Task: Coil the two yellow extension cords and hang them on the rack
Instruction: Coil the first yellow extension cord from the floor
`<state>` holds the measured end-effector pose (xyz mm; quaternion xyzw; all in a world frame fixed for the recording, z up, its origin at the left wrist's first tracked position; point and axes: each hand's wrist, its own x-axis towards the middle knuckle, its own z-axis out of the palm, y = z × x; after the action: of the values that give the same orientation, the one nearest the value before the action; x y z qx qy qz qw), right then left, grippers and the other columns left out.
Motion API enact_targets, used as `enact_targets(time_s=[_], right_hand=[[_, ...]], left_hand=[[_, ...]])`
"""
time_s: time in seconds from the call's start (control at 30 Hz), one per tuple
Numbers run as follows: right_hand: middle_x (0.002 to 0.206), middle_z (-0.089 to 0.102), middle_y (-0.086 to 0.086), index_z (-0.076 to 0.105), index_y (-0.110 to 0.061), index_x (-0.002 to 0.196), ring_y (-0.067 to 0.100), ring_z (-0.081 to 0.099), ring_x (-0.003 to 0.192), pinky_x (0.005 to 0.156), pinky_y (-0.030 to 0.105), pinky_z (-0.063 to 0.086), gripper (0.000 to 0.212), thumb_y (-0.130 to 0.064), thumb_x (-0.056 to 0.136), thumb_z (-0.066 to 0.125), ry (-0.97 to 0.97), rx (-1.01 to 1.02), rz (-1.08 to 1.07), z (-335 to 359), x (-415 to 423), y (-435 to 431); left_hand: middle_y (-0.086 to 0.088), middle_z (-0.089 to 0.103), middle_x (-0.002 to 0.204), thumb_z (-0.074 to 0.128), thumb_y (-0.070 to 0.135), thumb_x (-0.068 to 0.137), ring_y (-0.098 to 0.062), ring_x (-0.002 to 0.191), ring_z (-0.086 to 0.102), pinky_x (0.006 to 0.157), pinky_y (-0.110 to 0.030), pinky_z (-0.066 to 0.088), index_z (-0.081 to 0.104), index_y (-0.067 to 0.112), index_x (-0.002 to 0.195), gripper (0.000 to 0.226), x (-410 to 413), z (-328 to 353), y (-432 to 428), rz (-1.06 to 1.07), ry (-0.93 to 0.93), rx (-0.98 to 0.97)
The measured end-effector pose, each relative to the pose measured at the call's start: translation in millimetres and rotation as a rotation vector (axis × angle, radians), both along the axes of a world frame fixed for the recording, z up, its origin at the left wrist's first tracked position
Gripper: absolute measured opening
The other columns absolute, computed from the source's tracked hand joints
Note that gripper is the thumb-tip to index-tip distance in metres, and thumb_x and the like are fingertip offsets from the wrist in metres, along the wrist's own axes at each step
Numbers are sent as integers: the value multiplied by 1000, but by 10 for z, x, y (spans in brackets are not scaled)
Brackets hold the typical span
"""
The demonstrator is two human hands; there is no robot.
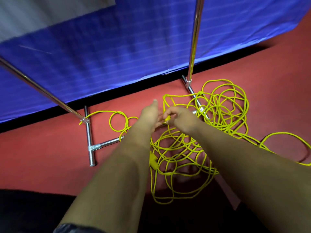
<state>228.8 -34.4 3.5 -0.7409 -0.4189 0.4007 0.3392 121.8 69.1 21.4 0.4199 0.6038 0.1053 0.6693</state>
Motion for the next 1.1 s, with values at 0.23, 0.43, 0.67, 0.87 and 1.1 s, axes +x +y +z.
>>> enact_targets(time_s=[0.23, 0.43, 0.67, 0.87, 1.1], right_hand=[[88, 75, 7, 78, -36, 86, 6, 57, 66, 65, 25, 47, 28, -7, 86, 75, -117, -87, 322, 790, -93, 18], [115, 76, 10, 73, -11, 120, 27, 69, 112, 89, 32, 51, 30, -25, 94, 75, -640, -200, 294, 1709, 168, 261], [135, 55, -2, 55, -33, 147, 18, 56, 117, 98, 31, 45, 66, -41, 88, 85, -544, 90, 322, 2668, 148, 391], [79, 79, -9, 70, -21, 90, 9, 69, 64, 58, 25, 49, 22, -36, 104, 64, -483, 132, 257, 2924, -33, 142], [86, 81, 3, 71, -14, 97, 24, 79, 74, 56, 30, 53, 18, -25, 107, 62, -148, 203, 91, 2774, -226, 113]], left_hand=[[-8, 65, 85, 62, 16, 102, -16, 64, 56, 64, -29, 54, 67, 14, 83, 20, -207, 725, 105, -246, 114, 237], [-14, 71, 93, 55, 8, 100, -29, 77, 64, 76, -36, 53, 73, 3, 109, 21, -539, 1658, 318, -637, 335, 499], [-15, 63, 85, 54, 9, 98, -31, 66, 58, 68, -47, 59, 78, 28, 114, 35, -769, 2819, 378, -864, 275, 669], [1, 66, 73, 73, 31, 95, -16, 62, 55, 58, -28, 46, 77, 20, 95, 12, -991, 2775, 165, -537, 17, 821], [-6, 64, 101, 66, 50, 99, -21, 75, 62, 77, -47, 60, 76, 19, 104, 33, -1076, 2598, 114, -427, -32, 469]])
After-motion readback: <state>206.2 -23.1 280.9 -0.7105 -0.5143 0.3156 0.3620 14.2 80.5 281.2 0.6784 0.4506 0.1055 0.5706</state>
